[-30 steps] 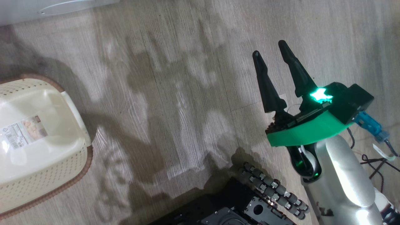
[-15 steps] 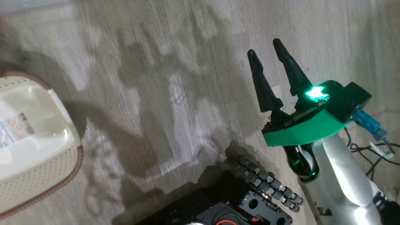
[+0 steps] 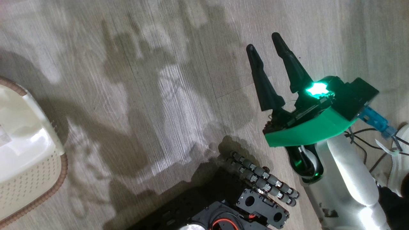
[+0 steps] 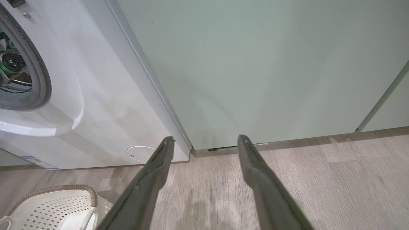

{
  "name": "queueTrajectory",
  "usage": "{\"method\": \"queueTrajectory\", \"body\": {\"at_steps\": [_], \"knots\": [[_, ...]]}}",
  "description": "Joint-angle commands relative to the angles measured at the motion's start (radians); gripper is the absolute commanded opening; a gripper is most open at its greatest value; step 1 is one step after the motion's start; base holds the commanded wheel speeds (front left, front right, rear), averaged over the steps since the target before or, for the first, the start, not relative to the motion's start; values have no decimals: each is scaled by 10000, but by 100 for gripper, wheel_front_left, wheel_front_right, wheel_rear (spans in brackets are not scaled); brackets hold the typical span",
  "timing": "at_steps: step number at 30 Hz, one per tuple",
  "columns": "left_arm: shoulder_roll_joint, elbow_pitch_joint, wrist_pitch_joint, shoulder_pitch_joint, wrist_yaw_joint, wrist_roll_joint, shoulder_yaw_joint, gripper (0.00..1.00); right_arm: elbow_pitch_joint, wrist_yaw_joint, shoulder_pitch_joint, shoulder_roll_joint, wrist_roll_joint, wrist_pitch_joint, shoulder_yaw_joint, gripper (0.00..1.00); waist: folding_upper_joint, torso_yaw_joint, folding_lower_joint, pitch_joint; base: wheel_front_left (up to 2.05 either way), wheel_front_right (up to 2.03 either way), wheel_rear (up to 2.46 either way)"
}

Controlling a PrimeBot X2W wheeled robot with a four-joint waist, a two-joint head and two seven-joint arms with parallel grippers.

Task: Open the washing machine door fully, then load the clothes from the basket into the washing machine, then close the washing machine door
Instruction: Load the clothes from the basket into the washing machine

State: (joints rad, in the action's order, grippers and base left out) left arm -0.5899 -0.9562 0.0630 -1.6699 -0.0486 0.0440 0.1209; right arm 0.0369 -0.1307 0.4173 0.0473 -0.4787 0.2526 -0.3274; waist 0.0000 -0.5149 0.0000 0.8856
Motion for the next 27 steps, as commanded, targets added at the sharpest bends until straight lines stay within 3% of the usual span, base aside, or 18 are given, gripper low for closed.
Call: {"method": "queueTrajectory", "body": {"at_steps": [1, 2, 3, 8, 19, 27], "knots": [[-240, 280, -77, -404, -71, 68, -110, 0, -262, 0, -249, 30, -77, 92, -126, 100, 0, -9, 0, 6, 0, 0, 0], [-228, 164, -124, -442, -103, 136, -159, 23, -260, 0, -259, 30, -81, 92, -115, 100, 0, -8, 0, 8, 0, 0, 0], [-241, 69, -193, -470, -144, 140, -158, 100, -256, 0, -269, 30, -79, 92, -105, 100, 0, -3, 0, 11, 0, 0, 0], [-245, -317, -562, -642, -199, 117, -38, 100, -186, 0, -255, 30, -42, 92, -76, 100, 0, 23, 0, 9, 0, 0, 0], [137, -1500, -1161, -213, 281, 497, 109, 100, -128, 0, -198, 30, 235, 92, 131, 100, 0, 515, 0, -754, 0, 0, 0], [946, -2226, -2250, 1172, 766, 1005, 94, 100, -29, 0, -472, 30, 1058, 92, 831, 100, 0, 1316, 0, -2085, 0, 0, 0]]}}
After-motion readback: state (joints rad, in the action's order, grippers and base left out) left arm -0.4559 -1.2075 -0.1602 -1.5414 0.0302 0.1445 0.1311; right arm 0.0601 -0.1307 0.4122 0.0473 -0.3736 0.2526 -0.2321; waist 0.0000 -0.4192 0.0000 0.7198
